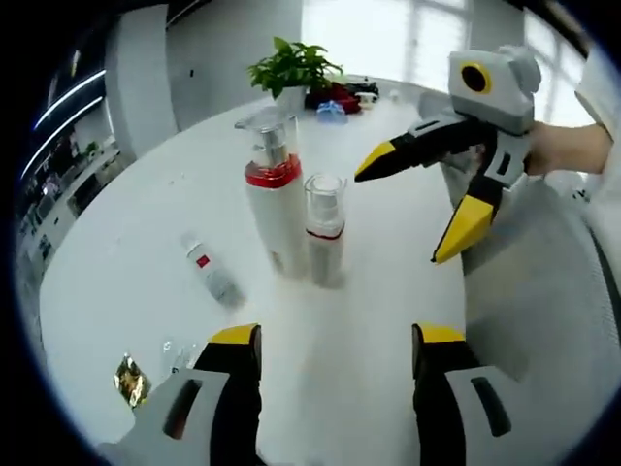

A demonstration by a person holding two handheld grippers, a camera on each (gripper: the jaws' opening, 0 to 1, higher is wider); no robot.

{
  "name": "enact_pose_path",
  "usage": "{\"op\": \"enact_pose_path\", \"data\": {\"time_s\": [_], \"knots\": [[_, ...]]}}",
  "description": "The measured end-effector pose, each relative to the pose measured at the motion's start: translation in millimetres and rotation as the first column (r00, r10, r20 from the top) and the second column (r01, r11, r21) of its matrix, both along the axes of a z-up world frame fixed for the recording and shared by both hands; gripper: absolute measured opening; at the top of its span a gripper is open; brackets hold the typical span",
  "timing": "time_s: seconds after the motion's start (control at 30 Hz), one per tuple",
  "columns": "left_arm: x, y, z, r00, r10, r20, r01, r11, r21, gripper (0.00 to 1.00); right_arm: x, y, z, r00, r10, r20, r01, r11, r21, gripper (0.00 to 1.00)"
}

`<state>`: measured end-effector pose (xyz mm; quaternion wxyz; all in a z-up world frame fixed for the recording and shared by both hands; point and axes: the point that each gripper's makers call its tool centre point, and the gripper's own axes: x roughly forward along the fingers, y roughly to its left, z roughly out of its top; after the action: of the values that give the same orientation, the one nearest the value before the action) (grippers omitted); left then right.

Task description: Arrange the skincare products in the storage area until every visible bottle or jar stands upright without overlapping.

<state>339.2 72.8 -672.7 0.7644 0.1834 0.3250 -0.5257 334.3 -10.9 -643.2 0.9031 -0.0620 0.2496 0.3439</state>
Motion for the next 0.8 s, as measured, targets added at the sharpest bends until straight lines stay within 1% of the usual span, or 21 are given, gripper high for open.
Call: {"op": "enact_pose_path", "data": {"time_s": [0.17, 0.33, 0.4, 0.47, 0.53, 0.63, 0.67, 0.7, 0.73, 0.8], "knots": [[-8.3, 17.5, 6.3, 0.997, 0.076, 0.001, -0.076, 0.997, -0.023, 0.68, -4.8, -4.2, 1.1, 1.000, -0.012, -0.001, 0.012, 1.000, -0.006, 0.72], [-17.7, 38.4, 10.3, 0.988, 0.153, -0.001, -0.153, 0.987, -0.050, 0.72, -9.0, -9.1, 5.4, 1.000, -0.031, 0.000, 0.031, 0.999, 0.007, 0.75], [-18.6, 44.7, 13.1, 0.985, 0.172, 0.027, -0.170, 0.983, -0.067, 0.74, -11.0, -9.5, 7.2, 1.000, -0.029, 0.008, 0.029, 1.000, 0.005, 0.77], [-22.1, 52.7, 15.8, 0.980, 0.197, 0.030, -0.195, 0.978, -0.080, 0.76, -13.4, -11.4, 10.2, 0.999, -0.034, 0.015, 0.033, 0.999, 0.004, 0.79], [-24.2, 61.8, 18.0, 0.969, 0.245, 0.019, -0.242, 0.966, -0.095, 0.78, -15.9, -13.4, 11.9, 0.999, -0.039, 0.014, 0.039, 0.999, 0.009, 0.80], [-27.3, 73.8, 20.9, 0.958, 0.285, 0.017, -0.281, 0.954, -0.108, 0.80, -19.3, -15.0, 15.0, 0.999, -0.042, 0.022, 0.042, 0.999, 0.014, 0.81], [-29.0, 79.0, 21.6, 0.953, 0.303, 0.013, -0.299, 0.948, -0.112, 0.81, -18.2, -12.3, 22.4, 0.998, -0.050, 0.049, 0.047, 0.997, 0.053, 0.83], [-30.1, 82.0, 22.0, 0.949, 0.314, 0.008, -0.311, 0.943, -0.115, 0.82, -18.6, -11.3, 25.9, 0.997, -0.055, 0.056, 0.051, 0.996, 0.073, 0.85], [-31.6, 85.2, 22.6, 0.946, 0.324, 0.006, -0.321, 0.940, -0.118, 0.82, -20.2, -11.8, 28.2, 0.997, -0.059, 0.059, 0.054, 0.995, 0.078, 0.89], [-34.9, 92.0, 24.2, 0.939, 0.343, 0.004, -0.340, 0.932, -0.122, 0.84, -22.5, -10.7, 30.6, 0.996, -0.056, 0.064, 0.051, 0.996, 0.077, 0.90]]}}
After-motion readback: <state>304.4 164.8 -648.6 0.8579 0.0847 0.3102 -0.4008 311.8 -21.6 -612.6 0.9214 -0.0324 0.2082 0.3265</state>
